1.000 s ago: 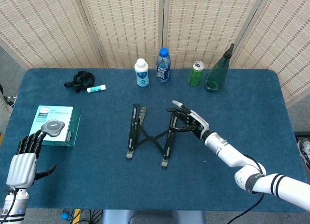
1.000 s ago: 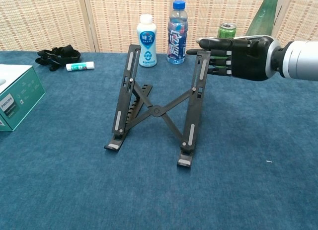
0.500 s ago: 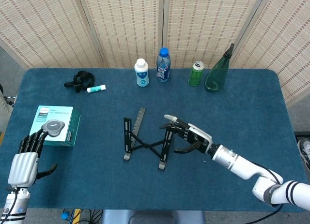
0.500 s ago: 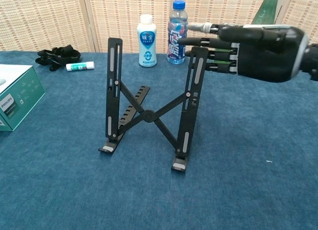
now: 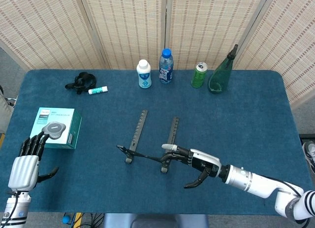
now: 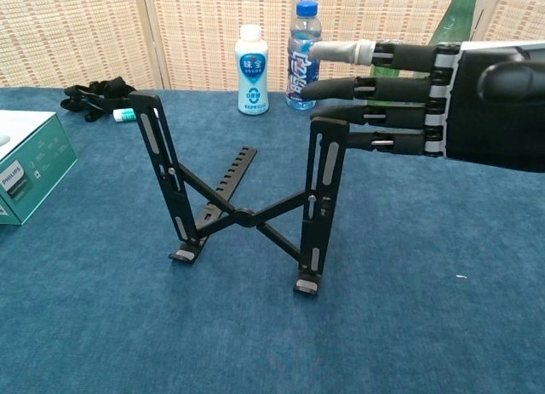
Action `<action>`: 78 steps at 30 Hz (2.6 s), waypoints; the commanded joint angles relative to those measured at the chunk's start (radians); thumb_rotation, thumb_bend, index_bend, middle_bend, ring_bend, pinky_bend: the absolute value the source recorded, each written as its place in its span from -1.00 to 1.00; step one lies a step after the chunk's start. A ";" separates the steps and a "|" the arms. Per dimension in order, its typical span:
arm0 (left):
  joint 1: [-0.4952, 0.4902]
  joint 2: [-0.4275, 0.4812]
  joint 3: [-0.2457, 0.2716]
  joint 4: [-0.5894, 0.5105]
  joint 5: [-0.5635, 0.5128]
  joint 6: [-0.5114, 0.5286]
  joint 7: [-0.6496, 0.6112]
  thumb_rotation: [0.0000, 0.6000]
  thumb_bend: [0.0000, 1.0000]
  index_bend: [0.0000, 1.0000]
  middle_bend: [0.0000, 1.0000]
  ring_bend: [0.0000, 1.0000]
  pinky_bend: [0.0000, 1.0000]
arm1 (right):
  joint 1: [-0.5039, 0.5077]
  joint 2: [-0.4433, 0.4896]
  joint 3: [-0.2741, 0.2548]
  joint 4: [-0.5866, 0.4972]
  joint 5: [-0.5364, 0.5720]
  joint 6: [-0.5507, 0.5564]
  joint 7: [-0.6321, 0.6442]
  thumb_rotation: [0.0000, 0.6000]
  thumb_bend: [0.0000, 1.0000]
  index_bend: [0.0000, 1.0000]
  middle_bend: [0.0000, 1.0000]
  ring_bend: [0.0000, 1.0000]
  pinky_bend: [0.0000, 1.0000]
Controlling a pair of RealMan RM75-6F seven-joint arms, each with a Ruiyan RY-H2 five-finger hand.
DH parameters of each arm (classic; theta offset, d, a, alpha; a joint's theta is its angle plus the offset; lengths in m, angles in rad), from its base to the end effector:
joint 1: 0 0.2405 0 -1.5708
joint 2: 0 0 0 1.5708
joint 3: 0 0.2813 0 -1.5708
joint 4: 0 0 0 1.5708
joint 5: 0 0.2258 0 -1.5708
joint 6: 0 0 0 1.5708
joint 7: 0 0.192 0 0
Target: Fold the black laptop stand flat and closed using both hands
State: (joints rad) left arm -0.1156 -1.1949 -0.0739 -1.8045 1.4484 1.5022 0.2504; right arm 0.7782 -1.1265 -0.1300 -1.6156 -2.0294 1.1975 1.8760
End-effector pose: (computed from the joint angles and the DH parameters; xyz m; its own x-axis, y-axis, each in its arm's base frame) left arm -0.2873 0.2419 0.1242 0.3741 -0.0209 0.9272 0.9273 -0.0046 -0.3743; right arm -0.1315 -0.2997 0.0416 -0.4861 -0.8720 0.0583 -0.5403 0.2474 -0.8043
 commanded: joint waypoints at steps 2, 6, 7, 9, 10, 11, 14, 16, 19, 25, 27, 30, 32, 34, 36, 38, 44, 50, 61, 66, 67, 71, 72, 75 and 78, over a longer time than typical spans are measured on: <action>0.002 0.001 0.002 0.001 0.000 0.002 -0.002 1.00 -0.71 -0.92 -0.98 -1.00 -1.00 | 0.015 0.010 -0.029 -0.021 0.004 0.016 -0.028 1.00 -0.91 -0.97 -0.59 -0.90 -0.90; 0.004 0.001 0.003 0.002 0.002 0.004 -0.004 1.00 -0.71 -0.92 -0.98 -1.00 -1.00 | 0.016 0.019 -0.044 -0.038 0.037 0.023 -0.067 1.00 -0.91 -0.97 -0.60 -0.91 -0.90; 0.004 0.000 0.003 0.002 0.003 0.005 -0.005 1.00 -0.71 -0.92 -0.98 -1.00 -1.00 | 0.015 0.020 -0.045 -0.041 0.047 0.022 -0.081 1.00 -0.92 -0.97 -0.60 -0.91 -0.90; 0.004 -0.001 0.003 0.004 0.003 0.005 -0.008 1.00 -0.71 -0.92 -0.98 -1.00 -1.00 | 0.012 0.022 -0.047 -0.050 0.078 0.010 -0.123 1.00 -0.98 -0.97 -0.61 -0.93 -0.90; 0.004 -0.001 0.003 0.006 0.004 0.004 -0.009 1.00 -0.71 -0.92 -0.98 -1.00 -1.00 | 0.010 0.020 -0.048 -0.056 0.092 0.003 -0.150 1.00 -0.99 -0.97 -0.61 -0.93 -0.90; 0.003 -0.002 0.003 0.007 0.004 0.003 -0.010 1.00 -0.71 -0.92 -0.98 -1.00 -1.00 | 0.009 0.019 -0.049 -0.061 0.103 -0.001 -0.162 1.00 -1.00 -0.97 -0.62 -0.94 -0.92; 0.001 -0.003 0.002 0.009 0.004 0.000 -0.011 1.00 -0.71 -0.92 -0.98 -1.00 -1.00 | 0.006 0.015 -0.048 -0.073 0.132 -0.009 -0.207 1.00 -1.00 -0.99 -0.64 -0.98 -1.00; 0.000 -0.003 0.001 0.010 0.004 0.000 -0.011 1.00 -0.71 -0.92 -0.98 -1.00 -1.00 | 0.002 0.013 -0.046 -0.079 0.147 -0.010 -0.238 1.00 -1.00 -1.00 -0.65 -1.00 -1.00; 0.000 -0.003 0.000 0.010 0.004 -0.001 -0.010 1.00 -0.71 -0.92 -0.98 -1.00 -1.00 | -0.001 0.009 -0.043 -0.088 0.165 -0.012 -0.277 1.00 -1.00 -1.00 -0.66 -1.00 -1.00; 0.002 -0.003 0.002 0.010 0.000 -0.001 -0.009 1.00 -0.70 -0.92 -0.98 -1.00 -1.00 | -0.009 0.000 -0.047 -0.093 0.198 -0.022 -0.325 1.00 -1.00 -1.00 -0.71 -1.00 -1.00; 0.002 -0.003 0.002 0.010 0.000 -0.001 -0.008 1.00 -0.70 -0.92 -0.98 -1.00 -1.00 | -0.012 -0.002 -0.052 -0.093 0.194 -0.020 -0.337 1.00 -1.00 -1.00 -0.75 -1.00 -1.00; 0.001 -0.003 0.002 0.009 0.001 -0.002 -0.008 1.00 -0.70 -0.92 -0.98 -1.00 -1.00 | -0.017 -0.005 -0.059 -0.092 0.192 -0.017 -0.353 1.00 -1.00 -1.00 -0.87 -1.00 -1.00; 0.001 -0.003 0.002 0.009 0.002 -0.001 -0.008 1.00 -0.70 -0.92 -0.98 -1.00 -1.00 | -0.019 -0.005 -0.065 -0.092 0.185 -0.013 -0.364 1.00 -1.00 -1.00 -0.95 -1.00 -1.00; 0.002 -0.003 0.001 0.009 0.003 0.002 -0.008 1.00 -0.71 -0.92 -0.98 -1.00 -1.00 | -0.021 0.000 -0.075 -0.091 0.171 -0.006 -0.374 1.00 -1.00 -1.00 -0.99 -1.00 -1.00; 0.004 -0.002 0.002 0.009 0.002 0.002 -0.009 1.00 -0.71 -0.92 -0.98 -1.00 -1.00 | -0.030 0.004 -0.083 -0.092 0.165 0.004 -0.401 1.00 -1.00 -1.00 -1.00 -1.00 -1.00; 0.004 -0.002 0.003 0.009 0.001 0.001 -0.008 1.00 -0.71 -0.92 -0.98 -1.00 -1.00 | -0.040 0.006 -0.089 -0.096 0.168 0.009 -0.427 1.00 -1.00 -1.00 -1.00 -1.00 -1.00; 0.000 -0.005 0.002 0.008 0.006 -0.001 -0.007 1.00 -0.71 -0.92 -0.98 -1.00 -1.00 | -0.050 -0.005 -0.087 -0.083 0.197 0.001 -0.450 1.00 -1.00 -1.00 -1.00 -1.00 -1.00; 0.003 -0.005 0.003 0.007 0.004 0.001 -0.004 1.00 -0.71 -0.92 -0.98 -1.00 -1.00 | -0.035 -0.045 -0.069 -0.034 0.222 -0.029 -0.435 1.00 -1.00 -1.00 -1.00 -1.00 -1.00; 0.006 -0.004 0.005 0.006 0.002 0.003 -0.001 1.00 -0.71 -0.92 -0.98 -1.00 -1.00 | -0.004 -0.119 -0.055 0.032 0.216 -0.050 -0.372 1.00 -1.00 -1.00 -1.00 -1.00 -1.00; 0.007 -0.005 0.005 0.006 0.001 0.003 0.000 1.00 -0.70 -0.92 -0.98 -1.00 -1.00 | 0.007 -0.145 -0.056 0.054 0.215 -0.058 -0.357 1.00 -1.00 -1.00 -1.00 -1.00 -1.00; 0.007 -0.005 0.006 0.006 0.001 0.003 0.000 1.00 -0.71 -0.92 -0.98 -1.00 -1.00 | 0.009 -0.150 -0.058 0.057 0.214 -0.059 -0.354 1.00 -1.00 -1.00 -1.00 -1.00 -1.00; 0.009 -0.004 0.006 0.007 -0.001 0.004 0.000 1.00 -0.71 -0.92 -0.98 -1.00 -1.00 | 0.012 -0.165 -0.065 0.067 0.212 -0.061 -0.346 1.00 -1.00 -1.00 -1.00 -1.00 -1.00; 0.009 -0.004 0.006 0.007 -0.001 0.004 -0.001 1.00 -0.71 -0.92 -0.98 -1.00 -1.00 | 0.012 -0.170 -0.068 0.069 0.212 -0.061 -0.341 1.00 -1.00 -1.00 -1.00 -1.00 -1.00; 0.008 -0.003 0.006 0.008 0.000 0.003 -0.003 1.00 -0.71 -0.92 -0.98 -1.00 -1.00 | 0.013 -0.182 -0.074 0.076 0.212 -0.061 -0.331 1.00 -1.00 -1.00 -1.00 -1.00 -1.00; 0.008 -0.005 0.007 0.010 0.001 0.001 -0.004 1.00 -0.70 -0.92 -0.98 -1.00 -1.00 | 0.013 -0.196 -0.081 0.082 0.214 -0.064 -0.321 1.00 -1.00 -1.00 -1.00 -1.00 -1.00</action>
State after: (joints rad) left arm -0.1080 -1.1995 -0.0670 -1.7947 1.4490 1.5027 0.2462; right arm 0.7915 -1.3200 -0.2086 -1.5356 -1.8163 1.1349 1.5526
